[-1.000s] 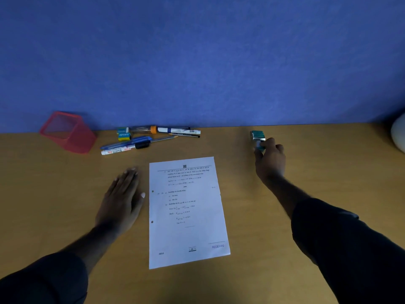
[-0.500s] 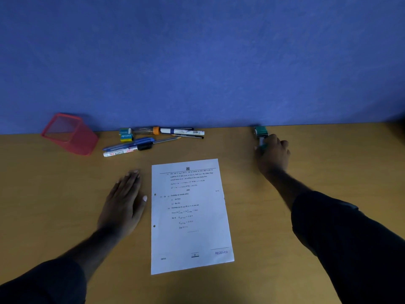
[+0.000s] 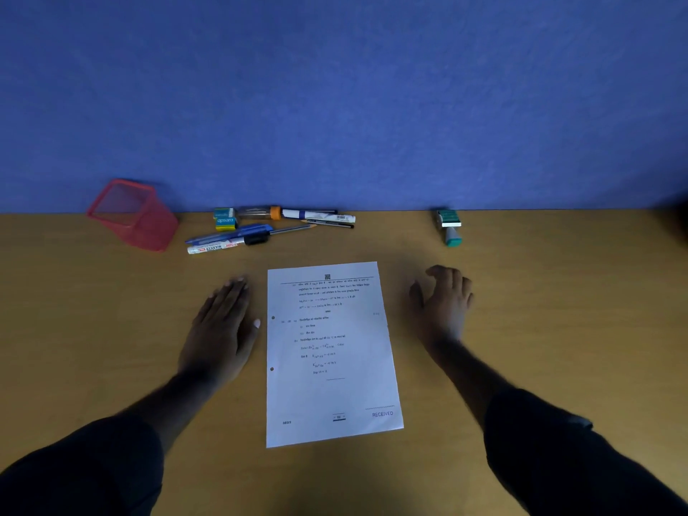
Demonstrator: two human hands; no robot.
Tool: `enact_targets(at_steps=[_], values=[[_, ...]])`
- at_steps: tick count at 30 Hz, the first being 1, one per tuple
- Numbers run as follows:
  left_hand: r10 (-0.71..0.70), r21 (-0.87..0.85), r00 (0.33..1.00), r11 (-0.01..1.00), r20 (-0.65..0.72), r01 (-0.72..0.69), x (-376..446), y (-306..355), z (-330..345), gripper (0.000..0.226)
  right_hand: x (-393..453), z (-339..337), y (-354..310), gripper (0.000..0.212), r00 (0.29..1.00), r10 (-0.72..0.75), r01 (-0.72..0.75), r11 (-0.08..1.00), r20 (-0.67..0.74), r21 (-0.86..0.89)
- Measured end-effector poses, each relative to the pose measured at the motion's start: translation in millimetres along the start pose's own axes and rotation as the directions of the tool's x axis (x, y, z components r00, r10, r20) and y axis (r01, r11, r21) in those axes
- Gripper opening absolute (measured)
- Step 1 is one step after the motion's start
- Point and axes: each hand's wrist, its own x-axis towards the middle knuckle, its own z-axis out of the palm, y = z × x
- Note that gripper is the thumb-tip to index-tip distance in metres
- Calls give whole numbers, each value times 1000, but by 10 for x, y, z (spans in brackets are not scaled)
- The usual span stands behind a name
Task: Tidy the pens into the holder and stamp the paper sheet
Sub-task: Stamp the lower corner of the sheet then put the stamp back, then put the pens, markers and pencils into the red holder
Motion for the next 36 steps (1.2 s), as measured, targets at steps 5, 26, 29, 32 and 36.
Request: enact_targets(at_steps=[5, 26, 29, 32, 36], values=[[-14, 17, 999, 1000, 43, 13, -7, 37, 5, 69, -386, 14, -216, 27, 995, -85, 84, 996, 47, 11], [-179, 34, 983, 983, 27, 179, -215, -1054, -371, 86, -585, 404, -1313, 23, 926, -279, 276, 960, 254, 48], [-133, 26, 991, 991, 25, 132, -192, -1191, -348, 86, -520, 504, -1508, 23, 911, -320, 309, 947, 262, 84], [-112, -19, 994, 994, -7, 112, -168, -1234, -328, 83, -406, 604, -1687, 25, 888, -369, 356, 929, 274, 100], [-104, -13, 994, 995, -27, 103, -164, -1223, -308, 82, -219, 760, -1958, 32, 846, -435, 428, 899, 307, 93]])
